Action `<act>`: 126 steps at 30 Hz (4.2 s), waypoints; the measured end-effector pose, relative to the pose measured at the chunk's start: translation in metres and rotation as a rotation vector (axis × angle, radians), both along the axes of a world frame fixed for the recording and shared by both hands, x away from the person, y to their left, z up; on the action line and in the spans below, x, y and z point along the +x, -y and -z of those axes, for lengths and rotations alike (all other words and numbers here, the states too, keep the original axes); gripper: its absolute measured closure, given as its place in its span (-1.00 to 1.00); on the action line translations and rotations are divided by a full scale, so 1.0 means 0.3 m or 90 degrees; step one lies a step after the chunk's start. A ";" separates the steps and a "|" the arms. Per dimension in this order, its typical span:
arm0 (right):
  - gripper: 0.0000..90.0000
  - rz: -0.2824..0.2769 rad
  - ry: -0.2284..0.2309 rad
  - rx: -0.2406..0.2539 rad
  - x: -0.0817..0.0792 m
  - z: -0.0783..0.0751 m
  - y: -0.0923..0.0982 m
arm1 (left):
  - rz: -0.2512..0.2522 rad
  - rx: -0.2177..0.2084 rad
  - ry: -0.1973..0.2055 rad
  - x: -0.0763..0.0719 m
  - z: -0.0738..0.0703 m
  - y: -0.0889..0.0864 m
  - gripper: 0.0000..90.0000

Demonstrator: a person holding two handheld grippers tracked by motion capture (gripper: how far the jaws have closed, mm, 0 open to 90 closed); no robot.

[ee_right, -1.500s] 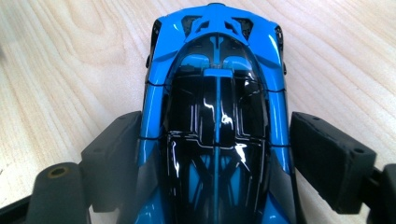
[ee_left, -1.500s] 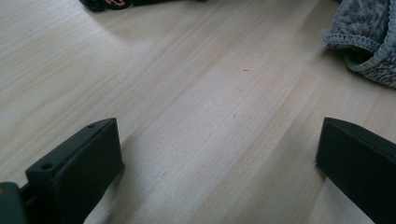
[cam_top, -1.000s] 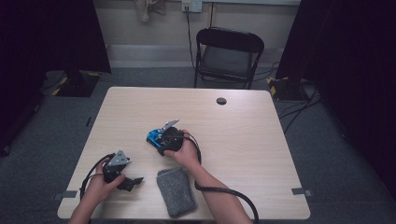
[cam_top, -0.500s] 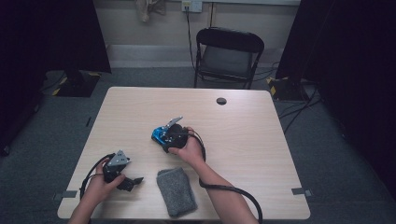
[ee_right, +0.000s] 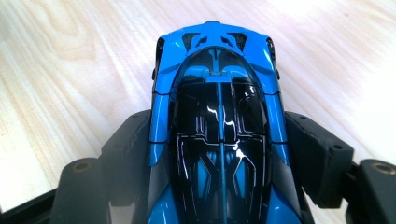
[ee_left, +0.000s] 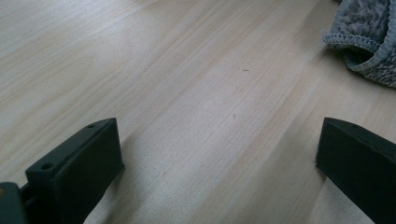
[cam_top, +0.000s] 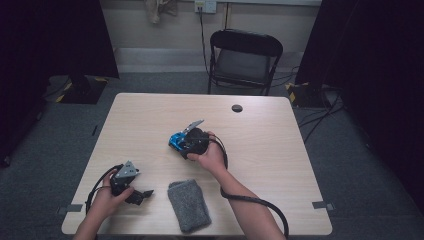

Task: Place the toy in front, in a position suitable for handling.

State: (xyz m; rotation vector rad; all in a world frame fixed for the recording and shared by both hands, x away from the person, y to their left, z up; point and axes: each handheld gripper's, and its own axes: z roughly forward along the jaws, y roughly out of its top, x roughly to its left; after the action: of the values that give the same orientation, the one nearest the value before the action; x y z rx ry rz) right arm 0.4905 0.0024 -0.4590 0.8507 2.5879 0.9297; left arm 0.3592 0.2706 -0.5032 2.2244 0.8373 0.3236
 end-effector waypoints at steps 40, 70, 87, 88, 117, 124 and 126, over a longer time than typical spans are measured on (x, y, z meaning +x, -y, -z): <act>-0.37 0.053 0.009 0.027 -0.027 0.049 0.367 | 0.002 0.002 0.001 0.001 0.000 -0.001 -1.00; -0.38 0.021 -0.002 0.039 -0.063 0.103 0.415 | 0.002 0.002 0.002 0.001 0.000 -0.001 -1.00; -0.66 0.048 -0.001 0.057 -0.060 0.090 0.436 | 0.001 0.001 0.001 0.000 0.000 0.000 -1.00; -0.66 0.049 -0.003 0.058 -0.062 0.088 0.438 | 0.002 0.002 0.002 0.001 0.000 -0.001 -1.00; -0.66 0.079 0.003 0.079 -0.153 0.081 0.513 | -0.004 0.002 0.001 -0.001 -0.001 0.002 -1.00; -0.66 0.086 -0.001 0.087 -0.162 0.104 0.533 | -0.004 0.002 0.001 -0.001 -0.001 0.002 -1.00; -0.67 0.089 -0.003 0.084 -0.165 0.113 0.535 | -0.004 0.003 0.001 -0.001 -0.001 0.002 -1.00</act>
State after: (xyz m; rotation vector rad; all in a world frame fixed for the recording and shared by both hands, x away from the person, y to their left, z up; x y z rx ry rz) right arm 0.4409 -0.1581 -0.4928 1.0546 2.4566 1.0666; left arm 0.3590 0.2700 -0.5030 2.2253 0.8432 0.3308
